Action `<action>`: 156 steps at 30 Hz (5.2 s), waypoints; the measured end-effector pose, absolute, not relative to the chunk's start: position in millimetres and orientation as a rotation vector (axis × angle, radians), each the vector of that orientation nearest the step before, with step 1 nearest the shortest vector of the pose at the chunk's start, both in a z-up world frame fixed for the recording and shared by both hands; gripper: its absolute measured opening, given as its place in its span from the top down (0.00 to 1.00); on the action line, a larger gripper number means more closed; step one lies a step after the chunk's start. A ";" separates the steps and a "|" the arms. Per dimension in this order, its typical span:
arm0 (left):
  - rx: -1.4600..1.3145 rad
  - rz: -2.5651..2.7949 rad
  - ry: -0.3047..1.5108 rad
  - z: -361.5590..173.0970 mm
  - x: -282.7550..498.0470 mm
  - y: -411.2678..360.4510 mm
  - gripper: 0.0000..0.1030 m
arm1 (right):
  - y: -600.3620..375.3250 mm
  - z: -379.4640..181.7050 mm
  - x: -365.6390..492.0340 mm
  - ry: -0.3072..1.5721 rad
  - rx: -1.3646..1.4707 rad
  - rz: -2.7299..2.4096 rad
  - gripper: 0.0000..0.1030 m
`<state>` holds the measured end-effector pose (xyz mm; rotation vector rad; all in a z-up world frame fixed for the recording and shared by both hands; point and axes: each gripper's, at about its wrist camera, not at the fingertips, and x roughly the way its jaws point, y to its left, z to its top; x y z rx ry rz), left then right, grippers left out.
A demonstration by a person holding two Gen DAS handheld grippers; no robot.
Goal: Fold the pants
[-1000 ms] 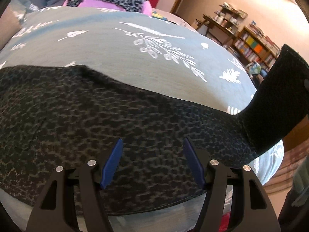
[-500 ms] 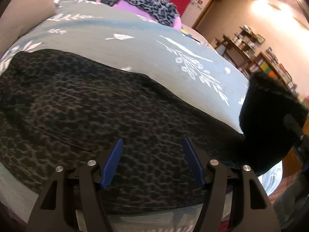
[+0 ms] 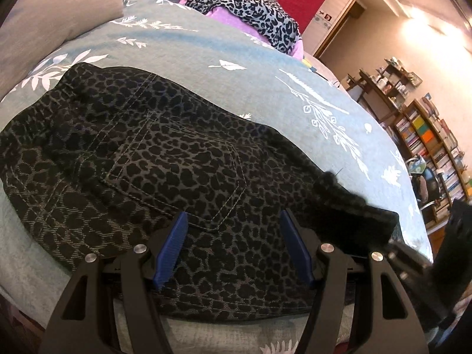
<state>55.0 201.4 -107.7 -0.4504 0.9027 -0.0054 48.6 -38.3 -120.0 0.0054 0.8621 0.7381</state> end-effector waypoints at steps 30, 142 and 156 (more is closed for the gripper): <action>-0.309 -0.256 0.943 -110.5 124.2 58.8 0.34 | -228.5 -117.0 78.9 0.788 0.313 0.390 0.55; -0.682 0.298 0.800 -129.6 54.1 348.7 0.32 | -144.1 -145.8 59.0 0.879 0.081 0.387 0.55; -0.717 0.131 0.665 -76.4 32.2 316.1 0.74 | -150.8 -145.3 52.8 0.872 0.096 0.378 0.55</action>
